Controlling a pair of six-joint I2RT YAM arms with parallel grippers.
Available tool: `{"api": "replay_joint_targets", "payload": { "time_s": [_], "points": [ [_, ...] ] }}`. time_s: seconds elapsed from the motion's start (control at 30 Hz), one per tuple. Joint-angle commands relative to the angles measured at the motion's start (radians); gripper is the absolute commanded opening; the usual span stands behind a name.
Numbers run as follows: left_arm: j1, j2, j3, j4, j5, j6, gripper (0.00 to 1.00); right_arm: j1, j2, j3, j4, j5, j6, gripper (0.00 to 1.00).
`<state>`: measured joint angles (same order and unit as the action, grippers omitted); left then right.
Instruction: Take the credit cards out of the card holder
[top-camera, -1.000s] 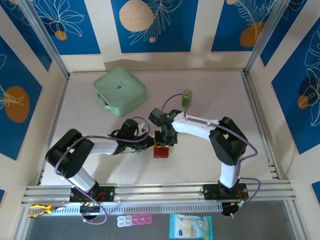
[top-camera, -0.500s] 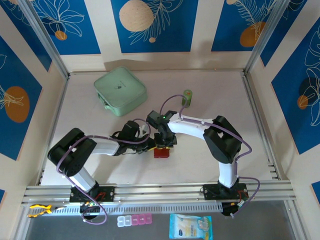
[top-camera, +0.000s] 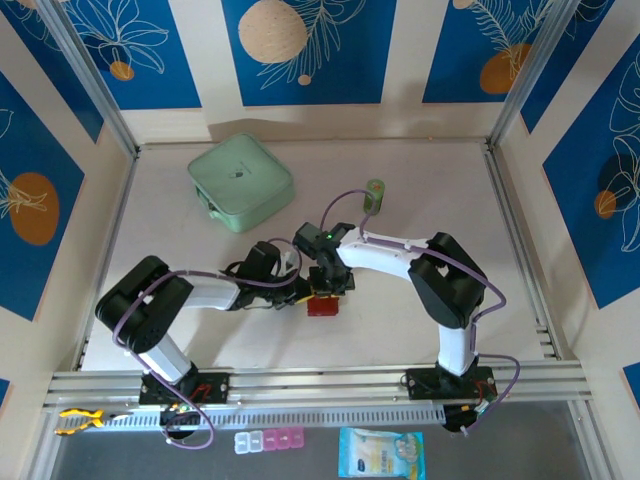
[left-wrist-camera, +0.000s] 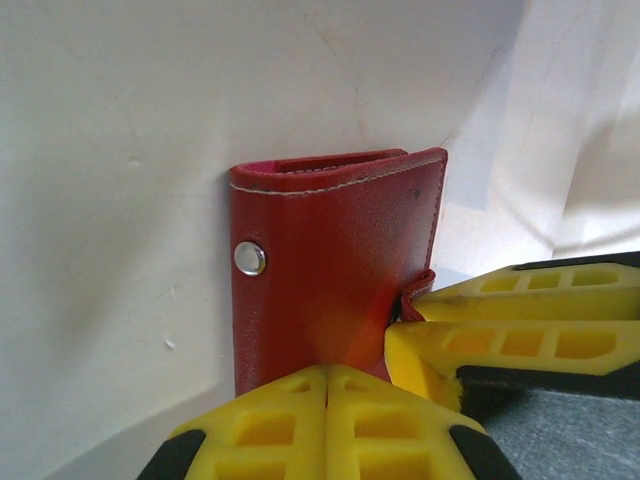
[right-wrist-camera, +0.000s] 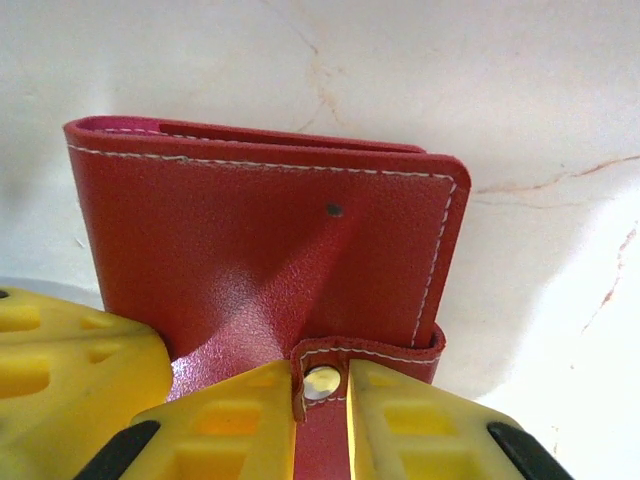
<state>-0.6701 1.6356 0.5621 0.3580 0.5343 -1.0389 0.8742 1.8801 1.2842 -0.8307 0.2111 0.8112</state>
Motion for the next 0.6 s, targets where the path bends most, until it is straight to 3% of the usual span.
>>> {"api": "replay_joint_targets", "payload": {
  "time_s": [0.0, 0.57],
  "points": [
    [-0.003, 0.027, -0.003, -0.126, -0.04, 0.029, 0.0, -0.006, -0.022, -0.044, 0.025, 0.022, 0.001, 0.18],
    [0.007, 0.062, 0.009, -0.197, -0.056, 0.065, 0.0, -0.085, -0.16, -0.176, 0.067, 0.013, -0.007, 0.16]
  ]
}}
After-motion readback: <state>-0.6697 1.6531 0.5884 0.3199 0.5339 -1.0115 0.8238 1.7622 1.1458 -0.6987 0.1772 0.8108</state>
